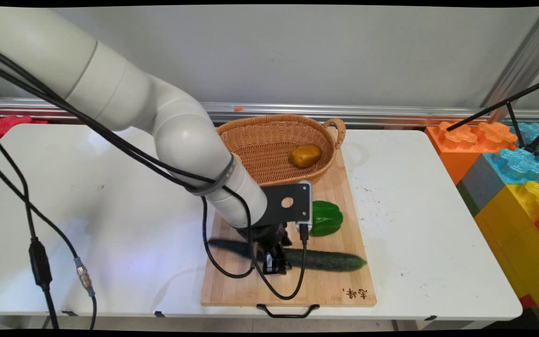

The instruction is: Place the picked object on the cutting board

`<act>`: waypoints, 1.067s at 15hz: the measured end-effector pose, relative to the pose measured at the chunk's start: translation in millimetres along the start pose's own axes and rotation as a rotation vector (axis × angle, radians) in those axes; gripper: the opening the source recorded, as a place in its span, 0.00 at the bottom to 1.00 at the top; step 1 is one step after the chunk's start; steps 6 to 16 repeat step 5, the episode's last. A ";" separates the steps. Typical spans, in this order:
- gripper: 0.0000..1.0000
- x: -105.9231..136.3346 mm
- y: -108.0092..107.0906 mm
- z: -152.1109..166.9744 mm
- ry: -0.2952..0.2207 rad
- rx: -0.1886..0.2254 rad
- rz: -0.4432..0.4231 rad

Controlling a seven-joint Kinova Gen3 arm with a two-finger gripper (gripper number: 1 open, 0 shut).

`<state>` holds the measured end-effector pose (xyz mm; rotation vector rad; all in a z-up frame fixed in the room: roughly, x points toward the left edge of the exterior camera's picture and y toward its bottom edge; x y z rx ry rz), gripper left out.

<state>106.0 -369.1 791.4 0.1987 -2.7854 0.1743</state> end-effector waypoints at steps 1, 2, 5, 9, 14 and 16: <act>1.00 0.4 -0.3 2.1 0.003 0.000 0.001; 1.00 1.2 -0.7 3.6 0.007 0.000 0.003; 1.00 5.1 -2.1 2.2 0.023 0.001 0.002; 1.00 5.1 -2.1 2.2 0.023 0.001 0.002; 1.00 5.1 -2.1 2.2 0.023 0.001 0.002; 1.00 5.1 -2.1 2.2 0.023 0.001 0.002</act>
